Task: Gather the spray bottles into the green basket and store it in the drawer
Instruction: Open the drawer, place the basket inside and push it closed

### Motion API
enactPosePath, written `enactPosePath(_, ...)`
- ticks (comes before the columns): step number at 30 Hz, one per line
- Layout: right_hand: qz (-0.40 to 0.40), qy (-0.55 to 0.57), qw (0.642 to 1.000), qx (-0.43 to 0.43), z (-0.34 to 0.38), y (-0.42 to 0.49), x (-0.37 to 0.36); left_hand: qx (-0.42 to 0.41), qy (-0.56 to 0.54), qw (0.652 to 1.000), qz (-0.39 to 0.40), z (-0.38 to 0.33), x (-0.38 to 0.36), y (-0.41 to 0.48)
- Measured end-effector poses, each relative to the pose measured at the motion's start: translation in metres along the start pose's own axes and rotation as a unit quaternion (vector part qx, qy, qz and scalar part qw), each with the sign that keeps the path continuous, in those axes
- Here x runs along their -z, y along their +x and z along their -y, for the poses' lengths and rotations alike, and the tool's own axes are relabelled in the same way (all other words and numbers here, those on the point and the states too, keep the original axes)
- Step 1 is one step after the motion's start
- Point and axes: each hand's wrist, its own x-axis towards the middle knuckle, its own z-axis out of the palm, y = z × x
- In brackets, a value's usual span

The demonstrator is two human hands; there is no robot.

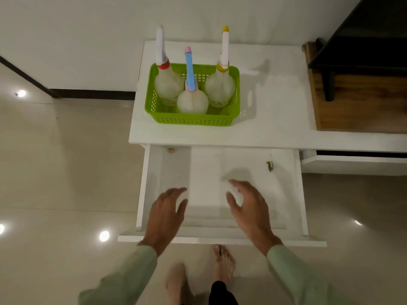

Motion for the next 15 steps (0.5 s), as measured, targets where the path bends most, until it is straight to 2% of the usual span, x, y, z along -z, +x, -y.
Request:
enactPosePath(3, -0.061, 0.059, 0.996, 0.004, 0.028, 0.059, 0.023, 0.0, -0.052, 0.994, -0.093, -0.018, 0.037, 0.059)
enactPosePath(7, -0.147, 0.096, 0.984, 0.029, 0.06, 0.126, 0.043, -0.019, -0.125, 0.969, -0.212, -0.046, 0.077, 0.126)
enactPosePath(10, -0.195, 0.121, 0.973, -0.003, 0.073, 0.163, 0.046, 0.0, -0.141, 0.945, -0.294, -0.05, 0.097, 0.164)
enactPosePath(12, -0.176, 0.131, 0.974, -0.062, 0.075, 0.185, 0.045, 0.047, -0.14, 0.938, -0.313, -0.044, 0.104, 0.185)
enactPosePath(15, -0.093, 0.124, 0.977, -0.147, 0.073, 0.21, 0.043, 0.15, -0.192, 0.931, -0.273, -0.031, 0.104, 0.209)
